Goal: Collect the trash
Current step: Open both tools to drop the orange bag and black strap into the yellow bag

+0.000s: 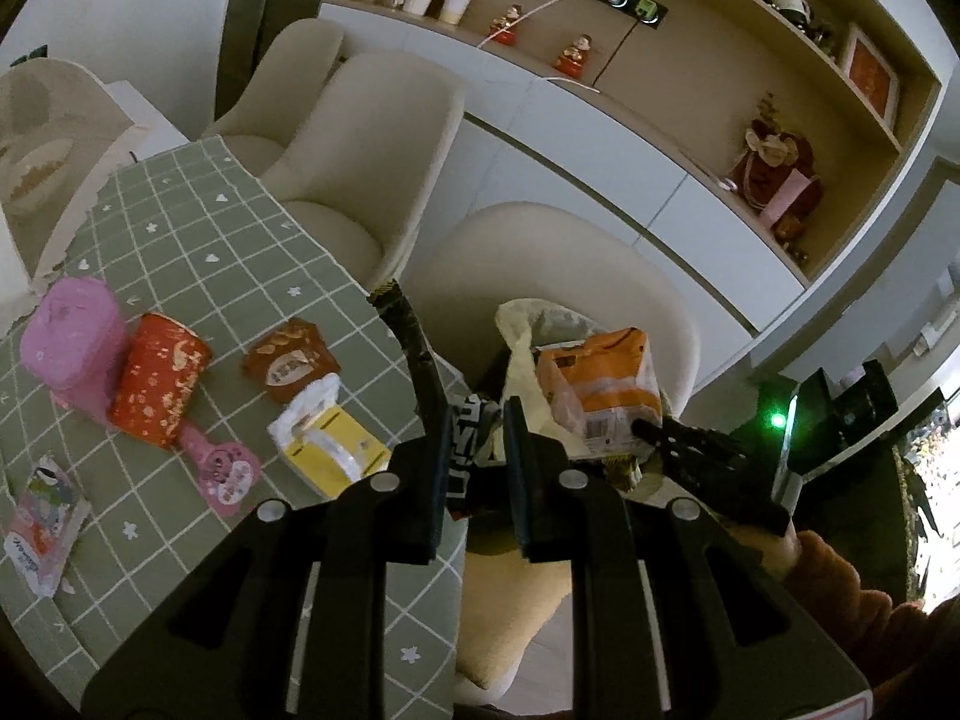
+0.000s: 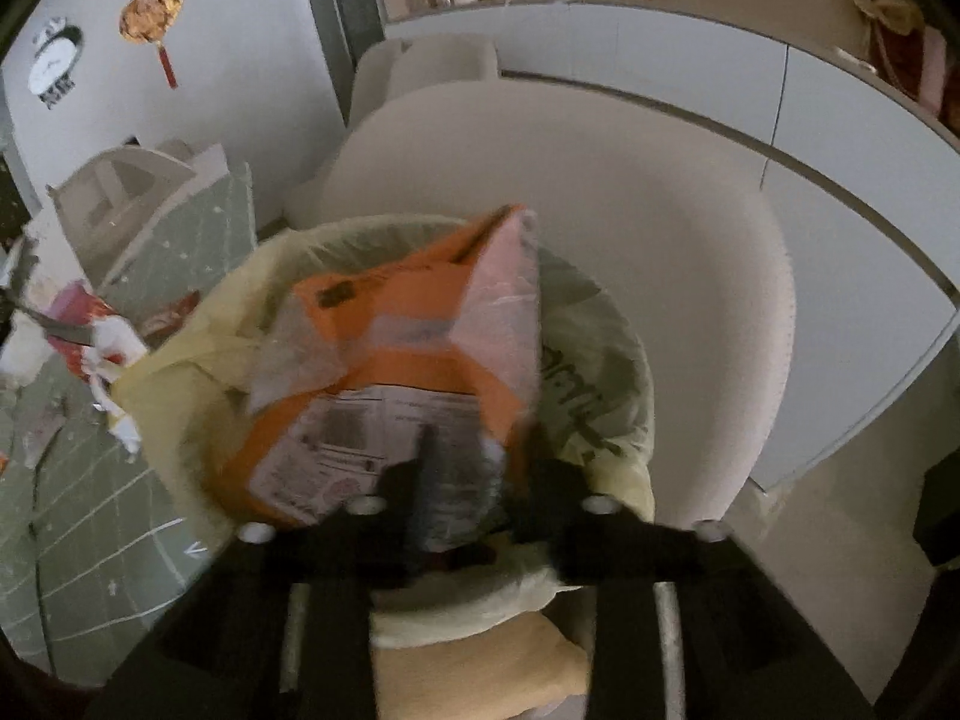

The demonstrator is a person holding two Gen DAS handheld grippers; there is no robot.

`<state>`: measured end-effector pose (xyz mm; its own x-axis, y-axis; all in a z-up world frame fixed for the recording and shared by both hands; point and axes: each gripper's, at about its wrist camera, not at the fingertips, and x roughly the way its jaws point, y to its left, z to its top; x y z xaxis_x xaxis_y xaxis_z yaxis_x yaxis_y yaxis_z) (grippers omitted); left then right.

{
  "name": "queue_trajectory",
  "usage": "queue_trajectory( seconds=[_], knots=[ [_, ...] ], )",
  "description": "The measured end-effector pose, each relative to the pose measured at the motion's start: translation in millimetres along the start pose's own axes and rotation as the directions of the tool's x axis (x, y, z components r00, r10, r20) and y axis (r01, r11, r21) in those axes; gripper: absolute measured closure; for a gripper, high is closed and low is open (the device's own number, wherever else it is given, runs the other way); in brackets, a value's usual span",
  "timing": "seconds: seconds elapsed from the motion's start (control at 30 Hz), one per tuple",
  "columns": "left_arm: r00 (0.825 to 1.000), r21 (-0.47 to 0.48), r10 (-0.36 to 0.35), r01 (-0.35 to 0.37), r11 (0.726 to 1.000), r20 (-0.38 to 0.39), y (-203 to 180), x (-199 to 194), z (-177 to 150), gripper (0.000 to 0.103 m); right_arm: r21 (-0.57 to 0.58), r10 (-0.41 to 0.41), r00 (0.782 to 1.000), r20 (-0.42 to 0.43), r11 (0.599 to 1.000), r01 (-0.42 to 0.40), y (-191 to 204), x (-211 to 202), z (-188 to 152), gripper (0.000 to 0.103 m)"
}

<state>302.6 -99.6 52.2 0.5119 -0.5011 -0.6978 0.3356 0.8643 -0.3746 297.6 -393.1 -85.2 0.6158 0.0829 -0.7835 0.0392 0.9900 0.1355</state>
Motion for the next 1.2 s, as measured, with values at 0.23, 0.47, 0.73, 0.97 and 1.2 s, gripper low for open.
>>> queue_trajectory(
  seconds=[0.23,0.47,0.73,0.97,1.2],
  knots=[
    [0.998,0.054,-0.061,0.062,0.997,-0.021,-25.9,21.5,3.0,0.087,-0.010,0.021,0.995,0.099,1.000,-0.021,-0.8,-40.7,-4.7,0.065],
    [0.991,0.156,-0.115,0.126,0.980,-0.072,-79.2,78.2,8.7,0.087,0.032,0.014,0.979,0.204,0.999,-0.021,-21.8,-81.1,1.6,0.065],
    [0.974,0.315,-0.029,0.101,0.944,-0.226,-141.4,190.7,-3.2,0.087,0.171,-0.034,0.973,0.227,0.985,-0.006,-75.1,-94.3,-3.3,0.065],
    [0.938,0.329,0.087,0.030,0.944,-0.336,-143.2,246.6,-8.5,0.087,0.260,-0.059,0.975,0.214,0.966,0.002,-106.5,-85.7,-13.2,0.065],
    [0.933,0.320,0.101,0.016,0.947,-0.346,-141.0,263.4,-10.9,0.085,0.290,-0.052,0.980,0.190,0.957,-0.005,-112.3,-71.9,-19.4,0.065]
  ],
)
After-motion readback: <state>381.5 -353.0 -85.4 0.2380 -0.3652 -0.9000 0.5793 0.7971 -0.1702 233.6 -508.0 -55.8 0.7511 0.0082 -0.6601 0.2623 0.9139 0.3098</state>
